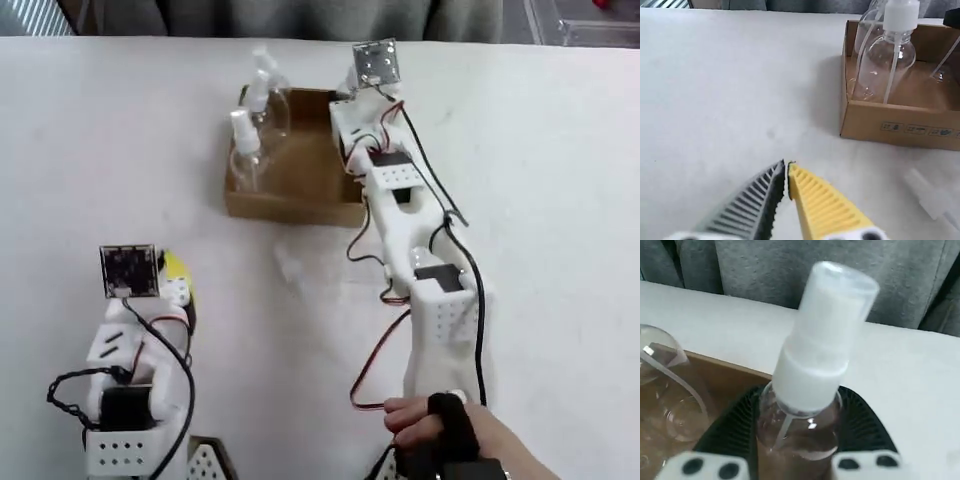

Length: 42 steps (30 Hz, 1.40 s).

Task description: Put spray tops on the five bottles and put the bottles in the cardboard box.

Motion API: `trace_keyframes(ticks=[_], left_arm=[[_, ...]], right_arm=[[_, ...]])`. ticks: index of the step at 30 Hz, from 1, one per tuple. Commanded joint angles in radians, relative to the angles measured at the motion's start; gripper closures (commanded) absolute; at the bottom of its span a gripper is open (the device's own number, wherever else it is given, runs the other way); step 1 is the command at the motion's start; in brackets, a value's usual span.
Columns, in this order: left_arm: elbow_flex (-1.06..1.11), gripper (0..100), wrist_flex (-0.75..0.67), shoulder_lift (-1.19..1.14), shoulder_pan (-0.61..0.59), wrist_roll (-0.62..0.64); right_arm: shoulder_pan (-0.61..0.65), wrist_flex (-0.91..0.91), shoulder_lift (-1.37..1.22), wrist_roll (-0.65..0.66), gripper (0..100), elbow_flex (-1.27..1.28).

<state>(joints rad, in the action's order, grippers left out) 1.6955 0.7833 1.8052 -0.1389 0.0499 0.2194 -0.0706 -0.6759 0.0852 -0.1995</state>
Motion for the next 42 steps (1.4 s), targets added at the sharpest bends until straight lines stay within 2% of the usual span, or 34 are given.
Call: trace_keyframes(ticks=[1,11,18,27,39,42], left_arm=[[-0.003,98,0.0,0.012,-0.008,-0.011],[-0.003,98,-0.002,0.012,-0.008,-0.011],[-0.003,98,-0.003,0.012,-0.007,-0.011],[-0.003,98,-0.003,0.012,-0.007,-0.011],[-0.003,98,-0.005,0.012,-0.005,-0.012],[-0.003,98,-0.005,0.012,-0.005,-0.012]], right_arm=[[-0.005,0.024,0.016,0.008,98.4,-0.057],[-0.005,0.016,0.01,0.002,98.4,-0.051],[-0.004,0.016,0.012,-0.061,98.1,-0.017],[-0.004,0.015,0.012,-0.051,76.8,-0.014],[0.007,0.015,0.016,-0.043,76.5,-0.014],[0.021,0.015,0.015,0.069,76.5,-0.014]])
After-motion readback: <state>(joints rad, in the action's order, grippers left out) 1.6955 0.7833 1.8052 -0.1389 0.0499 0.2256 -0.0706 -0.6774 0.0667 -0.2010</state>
